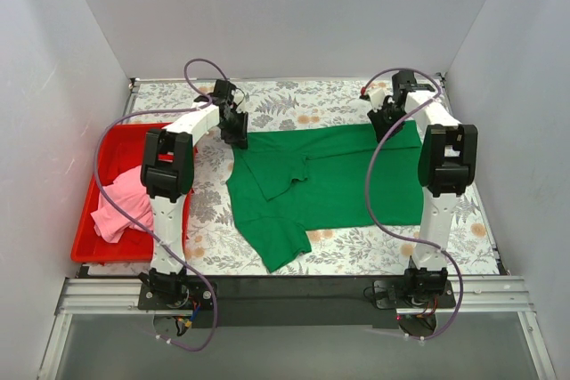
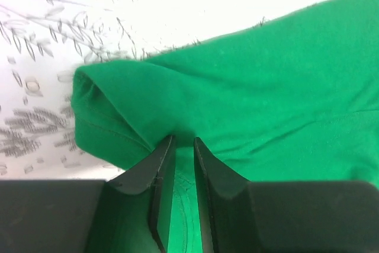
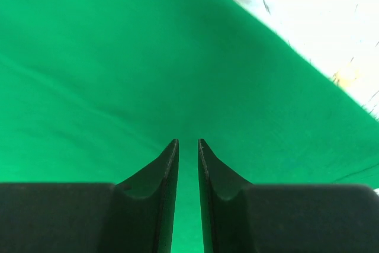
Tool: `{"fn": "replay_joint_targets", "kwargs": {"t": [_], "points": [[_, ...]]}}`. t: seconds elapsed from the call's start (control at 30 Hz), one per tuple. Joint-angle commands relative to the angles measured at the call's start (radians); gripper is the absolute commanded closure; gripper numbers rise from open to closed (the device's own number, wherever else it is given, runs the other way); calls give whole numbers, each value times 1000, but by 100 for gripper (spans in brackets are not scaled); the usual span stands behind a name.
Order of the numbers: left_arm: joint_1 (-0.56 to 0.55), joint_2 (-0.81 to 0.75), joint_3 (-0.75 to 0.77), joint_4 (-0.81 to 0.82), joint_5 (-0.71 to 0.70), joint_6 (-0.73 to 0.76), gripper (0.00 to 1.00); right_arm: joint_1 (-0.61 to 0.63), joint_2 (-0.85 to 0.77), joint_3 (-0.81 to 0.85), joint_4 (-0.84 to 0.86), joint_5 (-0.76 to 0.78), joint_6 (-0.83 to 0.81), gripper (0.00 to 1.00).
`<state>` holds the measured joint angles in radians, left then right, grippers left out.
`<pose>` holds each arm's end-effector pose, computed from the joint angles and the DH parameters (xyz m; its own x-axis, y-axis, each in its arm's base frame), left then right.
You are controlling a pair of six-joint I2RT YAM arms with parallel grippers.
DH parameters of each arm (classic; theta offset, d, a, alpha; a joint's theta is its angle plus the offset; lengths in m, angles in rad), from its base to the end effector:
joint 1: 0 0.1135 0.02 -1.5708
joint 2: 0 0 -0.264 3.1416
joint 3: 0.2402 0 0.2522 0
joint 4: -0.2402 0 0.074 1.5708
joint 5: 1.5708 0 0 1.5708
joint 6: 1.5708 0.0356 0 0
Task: Fold and stack the t-shirts
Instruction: Fold the tshirt
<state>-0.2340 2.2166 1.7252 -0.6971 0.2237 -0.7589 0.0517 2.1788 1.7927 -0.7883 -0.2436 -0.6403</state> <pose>0.4493 -0.1152 0.1608 -0.8658 -0.4834 -0.1290 -0.3986 0.8223 -0.4061 0.4612 0.0325 0.1934 -0.6532 -0.6144 -0.4425 -0.6652 0.7449 -0.0523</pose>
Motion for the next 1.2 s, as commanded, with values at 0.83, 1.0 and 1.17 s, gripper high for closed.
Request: {"fn": "replay_joint_targets", "kwargs": {"t": [0.83, 1.0, 1.17], "points": [[76, -453, 8, 105, 500, 175, 14, -13, -521, -85, -65, -259, -12, 27], [76, -684, -245, 263, 572, 161, 12, -9, -639, -154, -69, -368, 24, 5], [71, -778, -360, 7, 661, 501, 11, -6, -747, -358, -221, -300, -300, 2]]}}
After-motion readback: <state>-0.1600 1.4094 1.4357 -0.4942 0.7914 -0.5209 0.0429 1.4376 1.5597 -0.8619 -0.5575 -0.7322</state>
